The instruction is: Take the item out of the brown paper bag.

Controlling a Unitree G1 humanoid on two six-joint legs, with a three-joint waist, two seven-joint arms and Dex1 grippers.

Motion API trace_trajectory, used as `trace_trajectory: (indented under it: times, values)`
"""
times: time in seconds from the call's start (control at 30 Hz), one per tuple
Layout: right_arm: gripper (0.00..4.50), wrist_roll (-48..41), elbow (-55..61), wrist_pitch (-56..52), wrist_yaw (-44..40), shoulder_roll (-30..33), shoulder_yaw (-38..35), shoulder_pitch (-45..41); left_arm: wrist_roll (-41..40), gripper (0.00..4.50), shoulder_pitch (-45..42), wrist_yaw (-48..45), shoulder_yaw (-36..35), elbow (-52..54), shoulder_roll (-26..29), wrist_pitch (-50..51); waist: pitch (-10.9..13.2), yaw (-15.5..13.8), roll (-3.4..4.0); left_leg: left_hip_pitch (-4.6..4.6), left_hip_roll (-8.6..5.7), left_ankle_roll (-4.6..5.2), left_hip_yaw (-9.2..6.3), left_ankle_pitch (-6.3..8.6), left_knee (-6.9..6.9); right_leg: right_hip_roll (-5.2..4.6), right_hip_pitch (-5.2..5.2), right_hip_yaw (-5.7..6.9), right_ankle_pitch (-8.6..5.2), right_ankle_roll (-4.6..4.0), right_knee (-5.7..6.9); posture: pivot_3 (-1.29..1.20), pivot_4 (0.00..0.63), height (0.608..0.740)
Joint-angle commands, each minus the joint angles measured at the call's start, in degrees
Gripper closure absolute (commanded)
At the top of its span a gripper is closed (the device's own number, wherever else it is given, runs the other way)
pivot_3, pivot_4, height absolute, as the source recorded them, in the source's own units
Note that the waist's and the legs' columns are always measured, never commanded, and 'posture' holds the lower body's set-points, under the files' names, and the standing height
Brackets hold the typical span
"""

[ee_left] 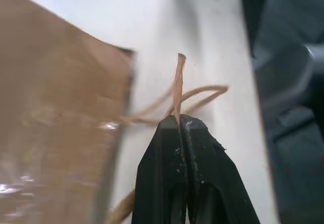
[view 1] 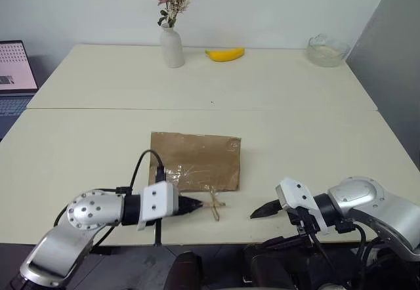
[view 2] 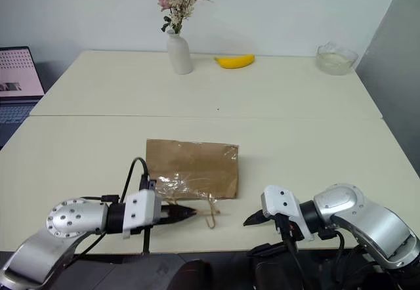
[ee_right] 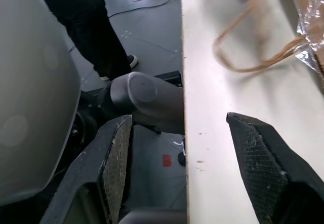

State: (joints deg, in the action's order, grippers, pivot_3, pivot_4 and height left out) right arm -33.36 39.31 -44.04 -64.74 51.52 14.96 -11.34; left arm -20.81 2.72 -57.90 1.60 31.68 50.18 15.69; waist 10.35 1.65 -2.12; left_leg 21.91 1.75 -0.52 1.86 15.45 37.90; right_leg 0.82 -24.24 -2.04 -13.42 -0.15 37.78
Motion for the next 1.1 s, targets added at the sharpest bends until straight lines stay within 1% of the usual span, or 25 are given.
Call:
trace_trajectory:
  times: [0.03,0.23,0.37,0.47,0.57,0.7,0.8,0.97,1.1]
  values:
    - [1.36,-0.6,2.0,1.5,0.2,-2.4,1.9,-1.5,-4.6,4.47,-2.0,1.7,-2.4,2.6,-0.5,5.4,0.0,0.0,0.00,0.00,-0.01,0.00,0.00,0.00,0.00,0.01,0.00,0.00,0.00,0.01,0.00,0.00,0.150,0.740]
    - [1.36,2.1,-0.2,2.3,1.5,-6.0,5.6,-4.2,-7.4,4.47,-2.3,1.7,-2.8,4.2,0.0,9.4,0.0,0.1,0.00,0.00,-0.01,0.00,0.00,0.00,0.01,0.02,-0.01,-0.03,0.01,0.02,0.01,0.00,0.150,0.740]
    - [1.36,3.1,-1.3,2.7,2.0,-7.5,6.5,-5.3,-8.1,4.47,-1.5,1.5,-3.6,4.3,0.2,10.6,0.0,0.1,-0.01,0.00,-0.02,0.00,-0.01,0.00,0.01,0.02,0.00,-0.03,-0.03,-0.06,0.01,0.00,0.150,0.740]
    - [1.36,3.1,-1.4,2.8,2.3,-8.0,6.7,-5.7,-9.0,4.47,-1.7,2.4,-4.2,4.1,-0.5,11.6,0.0,0.0,-0.01,0.00,-0.02,0.00,0.00,0.00,0.01,0.02,0.00,-0.04,-0.02,-0.04,0.01,0.00,0.150,0.740]
    - [1.36,3.8,-1.4,3.2,3.4,-9.9,8.4,-6.4,-11.4,4.47,-3.6,4.6,-5.2,3.3,-1.9,14.4,0.0,0.0,-0.01,0.00,-0.02,0.00,-0.02,0.00,0.01,0.01,0.00,-0.01,-0.01,-0.02,0.01,0.00,0.150,0.740]
    - [1.36,7.5,-4.6,5.3,4.6,-15.1,13.1,-9.2,-13.9,4.47,-6.8,6.7,-6.2,2.6,-3.5,17.6,0.0,0.1,-0.03,-0.03,-0.02,0.00,-0.02,-0.01,0.05,0.03,0.00,-0.03,0.00,-0.01,0.10,0.00,0.150,0.740]
    - [1.36,12.7,-10.1,8.6,5.8,-20.1,18.5,-11.9,-15.0,4.47,-7.8,7.2,-6.4,2.9,-3.4,19.1,0.0,0.2,-0.05,-0.04,-0.02,-0.01,-0.01,-0.01,0.04,0.04,-0.01,-0.04,0.00,0.00,0.12,0.00,0.150,0.740]
    - [1.36,18.6,-16.5,11.0,7.9,-25.8,23.1,-14.4,-15.4,4.47,-8.0,7.4,-6.5,3.1,-3.2,19.6,0.0,0.1,-0.05,0.00,-0.03,-0.01,-0.02,-0.01,0.03,0.03,-0.03,-0.04,0.00,0.00,0.10,0.00,0.150,0.740]
    - [1.36,20.7,-19.7,10.2,8.9,-29.6,25.0,-15.6,-15.2,4.47,-8.6,7.7,-6.3,2.8,-3.4,19.5,0.0,0.1,-0.07,-0.01,-0.03,-0.01,-0.03,-0.01,0.04,0.03,-0.03,-0.04,0.01,0.00,0.12,0.00,0.150,0.740]
